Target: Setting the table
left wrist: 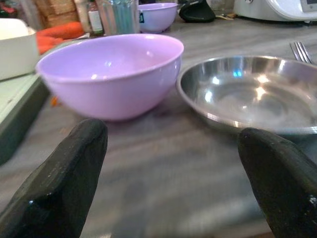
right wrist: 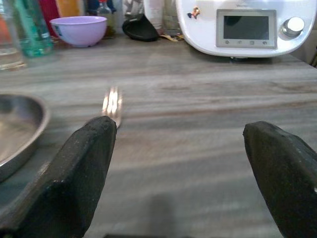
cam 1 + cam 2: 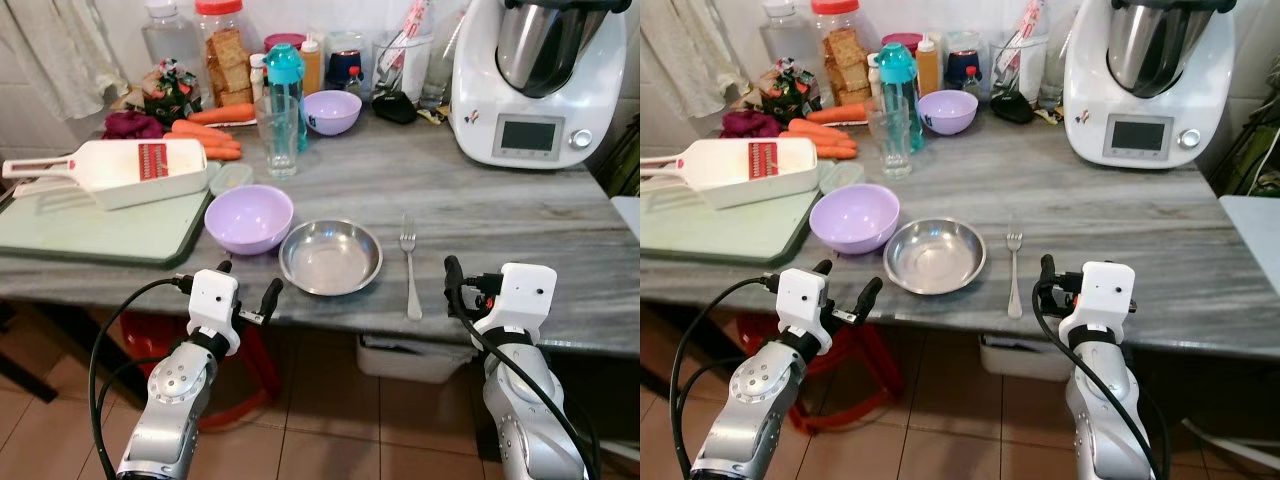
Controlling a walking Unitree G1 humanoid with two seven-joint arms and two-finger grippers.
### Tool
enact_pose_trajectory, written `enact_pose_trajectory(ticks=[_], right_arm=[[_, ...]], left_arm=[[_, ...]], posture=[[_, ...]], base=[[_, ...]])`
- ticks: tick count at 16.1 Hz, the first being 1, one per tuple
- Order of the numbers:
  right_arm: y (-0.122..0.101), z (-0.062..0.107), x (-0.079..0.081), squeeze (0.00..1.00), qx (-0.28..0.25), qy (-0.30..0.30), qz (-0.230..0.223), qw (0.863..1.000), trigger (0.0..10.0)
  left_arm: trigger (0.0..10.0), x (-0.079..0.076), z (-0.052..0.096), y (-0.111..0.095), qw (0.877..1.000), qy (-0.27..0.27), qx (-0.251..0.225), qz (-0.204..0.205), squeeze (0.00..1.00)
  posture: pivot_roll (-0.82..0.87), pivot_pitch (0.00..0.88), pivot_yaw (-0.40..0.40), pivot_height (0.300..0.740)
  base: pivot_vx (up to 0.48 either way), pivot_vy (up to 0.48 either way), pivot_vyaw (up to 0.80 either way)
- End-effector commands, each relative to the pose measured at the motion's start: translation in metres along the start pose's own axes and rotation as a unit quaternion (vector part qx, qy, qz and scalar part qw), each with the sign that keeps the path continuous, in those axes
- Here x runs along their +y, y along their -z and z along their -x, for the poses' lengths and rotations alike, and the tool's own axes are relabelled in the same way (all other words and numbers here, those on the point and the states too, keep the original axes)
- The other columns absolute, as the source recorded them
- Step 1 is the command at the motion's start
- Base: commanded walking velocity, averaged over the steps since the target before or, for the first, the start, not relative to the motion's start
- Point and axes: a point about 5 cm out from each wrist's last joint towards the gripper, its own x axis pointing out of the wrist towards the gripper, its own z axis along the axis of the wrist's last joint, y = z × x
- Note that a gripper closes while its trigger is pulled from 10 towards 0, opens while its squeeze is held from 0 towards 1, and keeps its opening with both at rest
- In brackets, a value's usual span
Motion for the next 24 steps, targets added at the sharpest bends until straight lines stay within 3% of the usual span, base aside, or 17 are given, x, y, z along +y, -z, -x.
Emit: enact_pose_trajectory(ticks=[1,17,24], right_arm=[[-0.0032,0.0009,0.0012,0.0,-0.004,-0.001,-0.005,1.0,10.0],[-0.0027,-0.0003,0.0003,0.0,-0.003,0.003,-0.007,1.0,10.0],[-0.0043,-0.0002,-0.0015,0.0,-0.01,0.011,-0.004,1.0,10.0]], left_arm=[[10.0,0.0011,0.0001,0.0026,1.0,0.0,0.01,-0.002,0.0],[10.0,-0.0003,-0.0004,0.0027,1.0,0.006,0.009,-0.002,0.0],[10.0,-0.0036,-0.0006,-0.0015,0.999,0.033,-0.006,0.007,0.0]], posture=[[-0.04,0.0,0.039,0.74],[-0.04,0.0,0.039,0.74],[-0.04,0.0,0.04,0.74]], base=[[-0.307,0.0,0.0],[-0.296,0.0,0.0],[0.0,0.0,0.0]])
